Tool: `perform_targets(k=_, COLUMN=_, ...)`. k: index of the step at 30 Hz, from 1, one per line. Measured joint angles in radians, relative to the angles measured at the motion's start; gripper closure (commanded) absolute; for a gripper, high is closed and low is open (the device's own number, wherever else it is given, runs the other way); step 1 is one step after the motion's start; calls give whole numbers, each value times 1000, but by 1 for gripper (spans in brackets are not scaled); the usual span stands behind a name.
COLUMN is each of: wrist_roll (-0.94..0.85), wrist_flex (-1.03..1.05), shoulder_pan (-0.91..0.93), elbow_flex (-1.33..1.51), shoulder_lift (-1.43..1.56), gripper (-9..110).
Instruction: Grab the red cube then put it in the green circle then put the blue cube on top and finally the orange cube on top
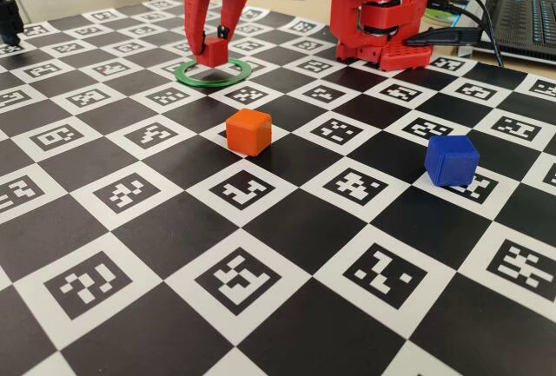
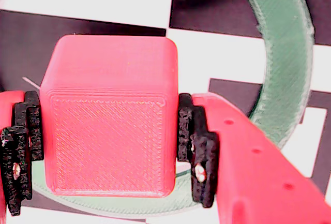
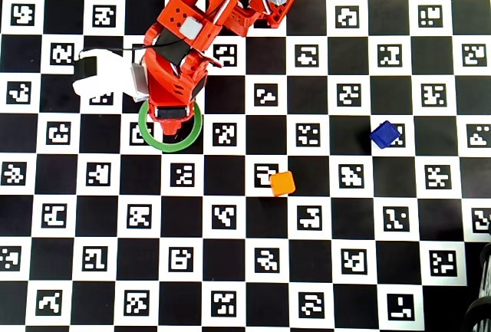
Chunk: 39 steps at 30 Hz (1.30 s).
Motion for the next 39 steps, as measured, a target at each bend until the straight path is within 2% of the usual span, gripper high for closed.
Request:
perform_targets(k=23, wrist_roll=-8, wrist_flex=-28, shoulder_pan=9, elbow_flex=0, shoulder_lift=-48, gripper=93)
perform_targets(k=25, wrist_roll=-8, wrist_flex=-28, shoulder_pan=9, elbow_flex=0, shoulder_lift=-48, gripper=89)
perform_targets(k=30, wrist_roll=-6, wrist_flex=-28, shoulder_pan=9, elbow_flex=0, shoulder_lift=-49, gripper=67)
perform_targets(k=39, wrist_roll=-6, wrist_flex=81, shoulder_pan=52, elbow_flex=-48, shoulder_lift=-49, gripper=63)
